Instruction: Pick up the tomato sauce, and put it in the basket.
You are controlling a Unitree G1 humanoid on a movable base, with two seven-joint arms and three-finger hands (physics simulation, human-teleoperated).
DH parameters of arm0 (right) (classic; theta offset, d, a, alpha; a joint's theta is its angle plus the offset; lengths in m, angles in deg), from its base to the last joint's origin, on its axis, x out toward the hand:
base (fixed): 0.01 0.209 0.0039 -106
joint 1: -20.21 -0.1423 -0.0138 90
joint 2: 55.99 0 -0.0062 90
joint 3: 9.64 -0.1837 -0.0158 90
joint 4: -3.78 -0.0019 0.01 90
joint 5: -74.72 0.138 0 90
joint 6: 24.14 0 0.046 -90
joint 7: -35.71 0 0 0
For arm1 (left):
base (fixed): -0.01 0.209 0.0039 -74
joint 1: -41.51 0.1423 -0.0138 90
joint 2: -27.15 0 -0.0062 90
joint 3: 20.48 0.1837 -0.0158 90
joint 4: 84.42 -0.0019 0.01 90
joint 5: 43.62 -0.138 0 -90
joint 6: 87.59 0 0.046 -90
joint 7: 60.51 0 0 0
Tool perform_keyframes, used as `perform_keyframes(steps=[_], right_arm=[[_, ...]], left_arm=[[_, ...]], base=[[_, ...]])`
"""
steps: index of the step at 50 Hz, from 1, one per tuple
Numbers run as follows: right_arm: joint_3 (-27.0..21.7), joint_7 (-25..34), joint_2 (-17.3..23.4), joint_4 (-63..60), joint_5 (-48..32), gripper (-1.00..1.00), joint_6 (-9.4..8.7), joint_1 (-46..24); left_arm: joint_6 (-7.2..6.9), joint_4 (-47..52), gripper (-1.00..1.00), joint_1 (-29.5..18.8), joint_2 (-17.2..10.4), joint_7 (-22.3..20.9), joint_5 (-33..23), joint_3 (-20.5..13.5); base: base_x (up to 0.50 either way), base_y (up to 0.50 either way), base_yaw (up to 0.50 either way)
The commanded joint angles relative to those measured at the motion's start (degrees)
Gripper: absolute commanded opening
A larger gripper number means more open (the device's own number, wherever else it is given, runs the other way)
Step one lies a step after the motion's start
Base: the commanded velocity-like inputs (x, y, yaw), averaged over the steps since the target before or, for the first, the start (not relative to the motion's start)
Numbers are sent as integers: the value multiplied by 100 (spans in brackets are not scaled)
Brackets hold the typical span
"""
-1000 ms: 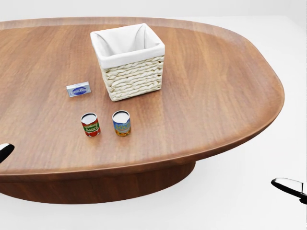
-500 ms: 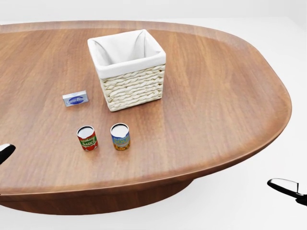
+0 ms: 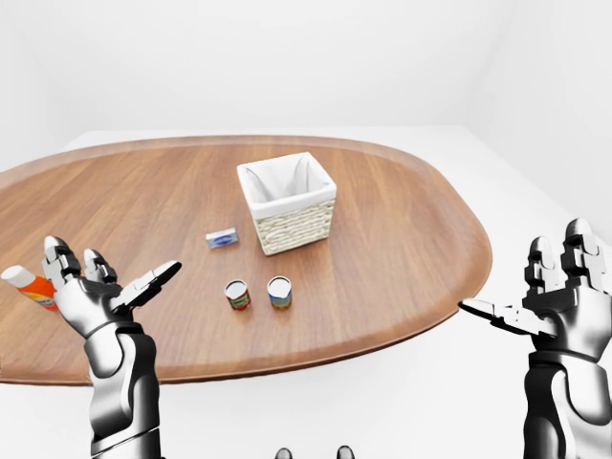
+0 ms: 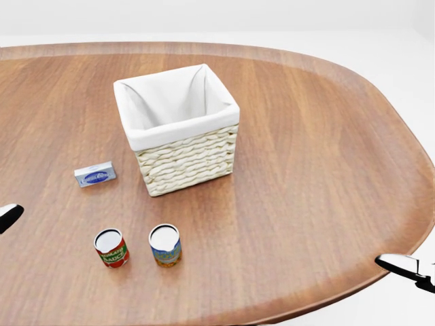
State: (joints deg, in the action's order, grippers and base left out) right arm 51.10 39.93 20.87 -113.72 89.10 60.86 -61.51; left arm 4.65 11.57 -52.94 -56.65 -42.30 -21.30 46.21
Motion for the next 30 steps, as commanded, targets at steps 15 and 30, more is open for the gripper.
perform_keyframes(steps=[15, 30], right_arm=[[17, 12, -5, 35, -13, 100, 0, -1], [44, -47, -16, 109, -59, 100, 0, -4]], left_arm=[[0, -7, 100, 3, 10, 1, -19, 13], [46, -107, 100, -16, 7, -38, -37, 45]], base=[[42, 0, 0], [35, 0, 0]])
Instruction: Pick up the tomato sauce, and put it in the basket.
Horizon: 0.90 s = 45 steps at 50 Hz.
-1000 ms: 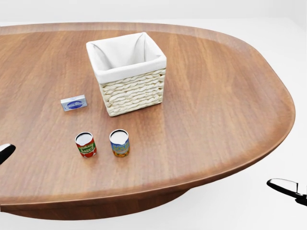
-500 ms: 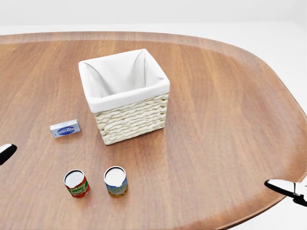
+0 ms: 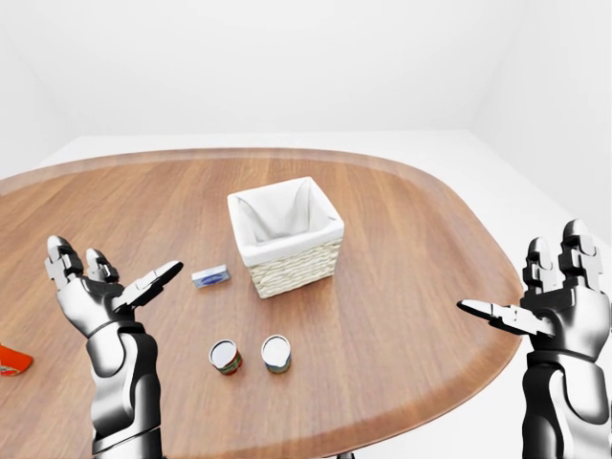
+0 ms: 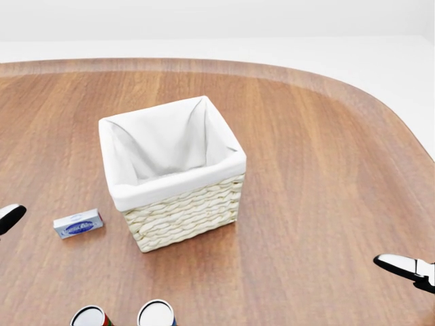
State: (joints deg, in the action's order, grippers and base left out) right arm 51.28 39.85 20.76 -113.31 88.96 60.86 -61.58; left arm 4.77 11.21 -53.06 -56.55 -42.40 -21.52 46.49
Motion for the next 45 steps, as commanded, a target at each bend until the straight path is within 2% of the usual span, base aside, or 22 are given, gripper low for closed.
perform_keyframes(steps=[1, 6, 8, 9, 11, 14, 15, 18, 20, 22, 23, 25, 28, 31, 32, 33, 35, 36, 37, 38, 42, 45], right_arm=[[14, -36, -8, 49, -21, 100, 0, 15], [-2, -38, -22, 20, 4, 100, 0, 39], [11, -39, -23, 36, -4, 100, 0, 34], [13, -33, -20, 24, -1, 100, 0, 38], [8, -32, -14, 29, 4, 100, 0, 30], [14, -28, -15, 35, 1, 100, 0, 33], [14, -32, -13, 26, 1, 100, 0, 31], [17, -33, -14, 19, -4, 100, 0, 29], [17, -40, -9, 2, -3, 100, 0, 23], [15, -36, -15, -14, -3, 100, 0, 31], [25, -46, -12, -13, -15, 100, 0, 20], [19, -47, -9, -57, -4, 100, 0, 23], [17, -39, -13, -43, -3, 100, 0, 19], [28, -41, -13, -47, -12, 100, 0, 16], [28, -41, -13, -47, -11, 100, 0, 16], [20, -43, -10, -67, -2, 100, 0, 17], [18, -38, -10, -56, -1, 100, 0, 13], [19, -39, -8, -49, -3, 100, 0, 10], [20, -39, -9, -46, -3, 100, 0, 10], [29, -39, -16, -39, -8, 100, 0, 14], [16, -36, -13, -48, 1, 100, 0, 19], [34, -37, -9, 17, -14, 100, 0, 2]], left_arm=[[42, -81, 100, -7, -6, -29, -18, 16], [76, -152, 100, -25, -11, -51, -53, 47], [43, -172, 100, -44, -26, -85, -159, 116], [-33, -184, 100, -68, -47, -169, -239, 204], [-80, -226, 100, -82, -53, -256, -496, 317], [-226, -276, 100, -110, -37, -428, -907, 522], [-329, -255, 100, -106, -38, -455, -1080, 569], [-415, -329, 100, -136, -4, -554, -1534, 685], [-308, -280, 100, -112, 31, -507, -1909, 747], [-282, -203, 100, -82, 47, -467, -2260, 779], [-449, 44, 100, -3, -3, -422, -2768, 892], [-736, 419, 100, 78, 35, -550, -3268, 955], [-736, 959, 100, 220, 78, -731, -4124, 1031], [-736, 1036, 100, 307, 75, -835, -5016, 1122], [-736, 1036, 100, 302, 117, -878, -5073, 1091], [-736, 1151, 100, 392, 85, -968, -5621, 1225], [-736, 1322, 100, 469, 145, -1077, -5991, 1243], [-736, 1360, 100, 452, 192, -941, -5982, 1171], [-736, 1474, 100, 445, 253, -1053, -5782, 1112], [-736, 1447, 100, 490, 213, -1021, -6165, 1165], [-736, 1389, 100, 586, 233, -1209, -6750, 1234], [-736, 1294, 100, 777, 225, -1574, -7326, 1389]], base=[[16, 0, 0], [0, 0, 0], [0, 0, 0], [0, 0, 0], [0, 0, 0], [0, 0, 0], [0, 0, 0], [0, 0, 0], [0, 0, 0], [0, 0, 0], [0, 0, 0], [0, 0, 0], [0, 0, 0], [0, 0, 0], [0, 0, 0], [0, 0, 0], [0, 0, 0], [0, 0, 0], [0, 0, 0], [0, 0, 0], [0, 0, 0], [0, 0, 0]])
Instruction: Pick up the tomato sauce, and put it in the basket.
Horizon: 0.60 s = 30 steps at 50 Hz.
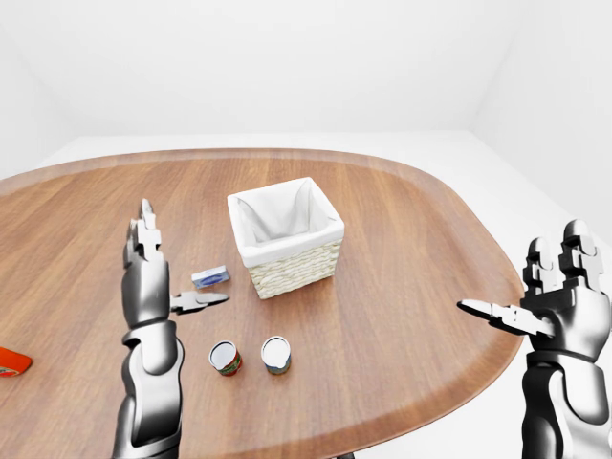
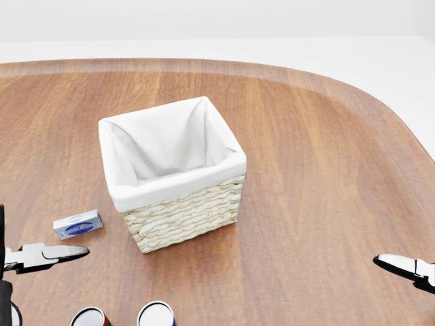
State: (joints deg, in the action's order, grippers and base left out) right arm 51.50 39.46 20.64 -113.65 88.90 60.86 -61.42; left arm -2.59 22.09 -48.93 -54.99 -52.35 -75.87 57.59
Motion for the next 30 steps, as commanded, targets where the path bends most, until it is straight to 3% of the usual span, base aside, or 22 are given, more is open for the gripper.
perform_keyframes(steps=[1, 2, 9, 10, 15, 17, 18, 25, 30], right_arm=[[22, -4, 6, 66, -18, 100, 0, -18], [22, -4, 9, 73, -15, 100, 0, -16], [17, -6, 20, 94, 2, 100, 0, -14], [18, -7, 21, 107, -1, 100, 0, -17], [28, -13, 28, 141, -2, 100, 0, -32], [21, -18, 33, 109, 11, 100, 0, -27], [20, -25, 36, 109, 7, 100, 0, -32], [32, -44, 46, 127, 5, 100, 0, -39], [37, -44, 42, 132, -2, 100, 0, -41]], left_arm=[[0, 288, 100, 480, 103, -752, -2073, 327], [0, 373, 100, 583, 159, -1009, -2034, 338], [49, -452, 100, 884, 142, -1263, -2624, 565], [9, -513, 100, 936, 181, -1451, -2606, 601], [16, -922, 100, 1077, 145, -1596, -2919, 712], [162, -1167, 100, 1087, 125, -1464, -2955, 771], [92, -1169, 100, 1039, 151, -1503, -2905, 737], [135, -1284, 100, 1168, 122, -1720, -2925, 819], [77, -1489, 100, 1153, 110, -1688, -2975, 849]], base=[[0, 0, 0], [0, 0, 0], [0, 0, 0], [0, 0, 0], [0, 0, 0], [0, 0, 0], [0, 0, 0], [0, 0, 0], [0, 0, 0]])
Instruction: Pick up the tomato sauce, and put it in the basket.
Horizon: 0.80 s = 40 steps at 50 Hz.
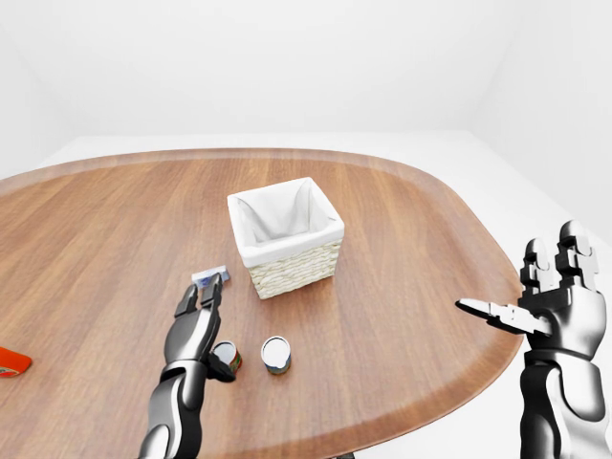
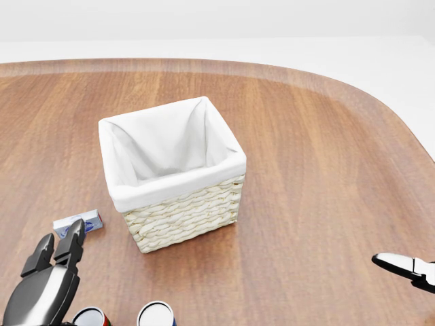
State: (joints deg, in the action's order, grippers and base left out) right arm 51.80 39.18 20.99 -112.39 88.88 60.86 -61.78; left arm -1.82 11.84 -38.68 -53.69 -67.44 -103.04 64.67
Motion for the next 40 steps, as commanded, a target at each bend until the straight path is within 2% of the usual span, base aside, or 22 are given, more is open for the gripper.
perform_keyframes(steps=[1, 7, 17, 30, 40], right_arm=[[3, -16, 9, -9, 7, 100, 0, -5], [2, -16, 2, -27, 7, 100, 0, -4], [-8, -9, -7, -73, 19, 100, 0, 8], [-10, -2, -17, -47, 19, 100, 0, 8], [-16, 11, -17, 10, 38, 100, 0, 25]], left_arm=[[9, -537, 100, 137, -36, -154, -298, 167], [-38, -627, 100, 117, -40, -179, -281, 183], [54, -1166, 100, 19, -114, -11, -314, 319], [51, -1977, 100, -268, -174, 269, -289, 419], [-19, -2612, 100, -528, -255, 552, -237, 508]], base=[[0, 0, 0], [0, 0, 0], [0, 0, 0], [0, 0, 0], [0, 0, 0]])
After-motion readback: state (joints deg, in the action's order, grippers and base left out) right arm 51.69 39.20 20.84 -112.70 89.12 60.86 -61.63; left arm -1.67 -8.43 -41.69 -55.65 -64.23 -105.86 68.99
